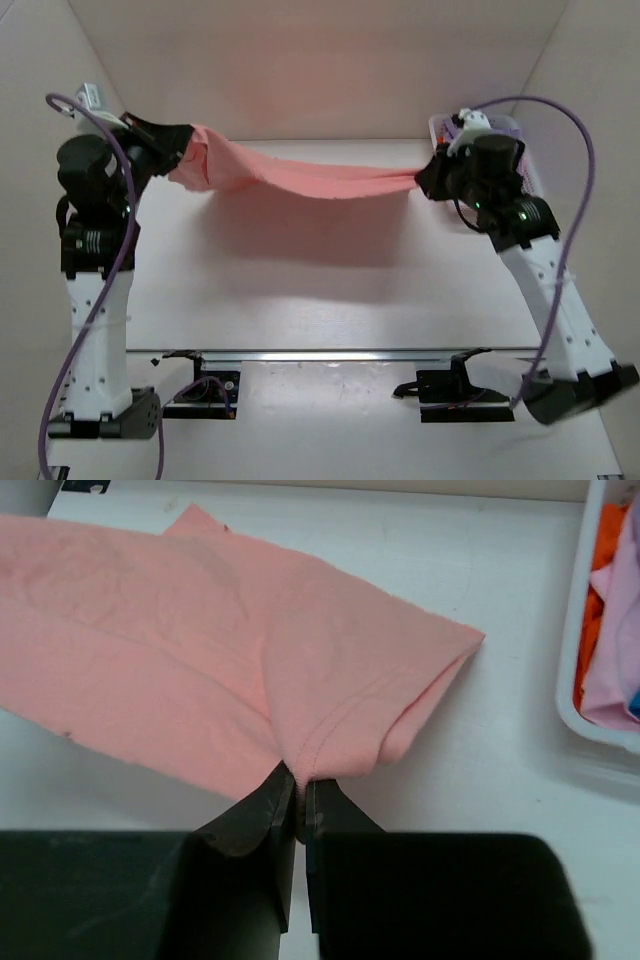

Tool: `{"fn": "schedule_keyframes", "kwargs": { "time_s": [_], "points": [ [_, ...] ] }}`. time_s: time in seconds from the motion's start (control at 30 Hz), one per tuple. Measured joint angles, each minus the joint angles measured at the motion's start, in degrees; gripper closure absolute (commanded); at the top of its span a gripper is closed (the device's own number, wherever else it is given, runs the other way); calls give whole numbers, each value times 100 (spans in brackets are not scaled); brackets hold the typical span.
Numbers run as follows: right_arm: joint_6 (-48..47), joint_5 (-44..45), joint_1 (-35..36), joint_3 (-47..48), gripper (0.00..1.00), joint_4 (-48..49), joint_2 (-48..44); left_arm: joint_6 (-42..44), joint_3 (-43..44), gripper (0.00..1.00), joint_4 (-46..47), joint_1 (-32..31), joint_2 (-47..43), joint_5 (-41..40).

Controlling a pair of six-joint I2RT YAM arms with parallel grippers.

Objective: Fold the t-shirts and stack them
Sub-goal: Flatten out the tshirt

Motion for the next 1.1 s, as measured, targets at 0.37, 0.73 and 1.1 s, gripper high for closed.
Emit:
{"fn": "schedule_keyframes", "kwargs": {
  "time_s": [0.37, 0.73, 1.1],
  "points": [
    [4, -343, -831, -157, 100, 542, -1893, 433, -1078, 100, 339, -553, -2070, -1056],
    [-398, -310, -247, -223, 100, 1427, 664, 861, -2159, 100, 1357, -546, -435, -1504],
    [-1294, 214, -160, 3954, 100, 514, 3536, 1731, 1239, 100, 975, -546, 2581, -1821]
  ]
}}
